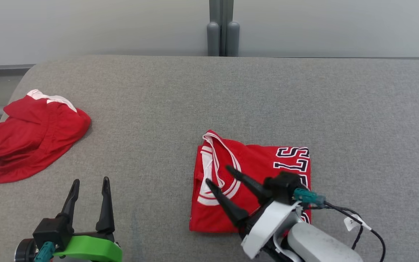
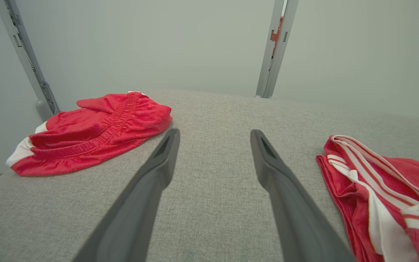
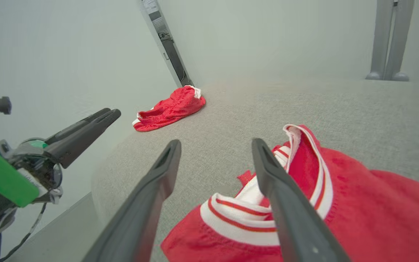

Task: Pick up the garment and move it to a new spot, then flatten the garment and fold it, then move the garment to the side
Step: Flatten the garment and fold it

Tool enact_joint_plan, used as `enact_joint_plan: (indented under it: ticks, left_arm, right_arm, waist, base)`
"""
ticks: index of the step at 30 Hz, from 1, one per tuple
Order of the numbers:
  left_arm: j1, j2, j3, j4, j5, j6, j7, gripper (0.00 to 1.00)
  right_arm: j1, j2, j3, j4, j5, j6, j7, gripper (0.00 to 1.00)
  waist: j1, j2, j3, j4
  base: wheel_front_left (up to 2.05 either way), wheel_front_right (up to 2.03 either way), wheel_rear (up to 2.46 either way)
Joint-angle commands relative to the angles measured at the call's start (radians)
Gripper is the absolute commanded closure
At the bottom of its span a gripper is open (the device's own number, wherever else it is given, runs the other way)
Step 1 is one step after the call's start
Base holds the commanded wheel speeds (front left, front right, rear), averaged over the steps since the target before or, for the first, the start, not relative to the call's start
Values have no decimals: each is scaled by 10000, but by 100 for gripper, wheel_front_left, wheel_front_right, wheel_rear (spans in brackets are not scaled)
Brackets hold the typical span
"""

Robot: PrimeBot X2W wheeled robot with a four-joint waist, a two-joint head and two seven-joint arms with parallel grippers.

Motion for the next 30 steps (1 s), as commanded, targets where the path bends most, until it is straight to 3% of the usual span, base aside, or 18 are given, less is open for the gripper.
enact_joint_plan:
  ticks: [1,10,16,22,30]
  left_arm:
    - [90,15,55,3,29,0,-3,0]
    - [321,15,254,-105,199,-7,-3,0]
    - [443,17,488,-127,307,-31,-3,0]
    - [529,17,658,-223,426,-49,-3,0]
    - [677,17,851,-315,596,-65,-3,0]
  right_arm:
    - [320,-120,-490,-217,-205,-5,-25,0]
    - [1865,-448,-4039,-1620,-1612,-5,-27,0]
    - [3023,-310,-5803,-2315,-2463,-5,-28,0]
    - [3900,-65,-6837,-2833,-3186,-5,-29,0]
    - [4654,323,-7478,-3167,-3774,-5,-29,0]
  waist:
    - [0,0,-93,-152]
    - [0,0,-389,-787]
    - [0,0,-595,-1170]
    - [0,0,-714,-1409]
    - [0,0,-879,-1473]
  base:
    - [0,0,0]
    - [0,0,0]
    - [0,0,0]
    - [0,0,0]
    - [0,0,0]
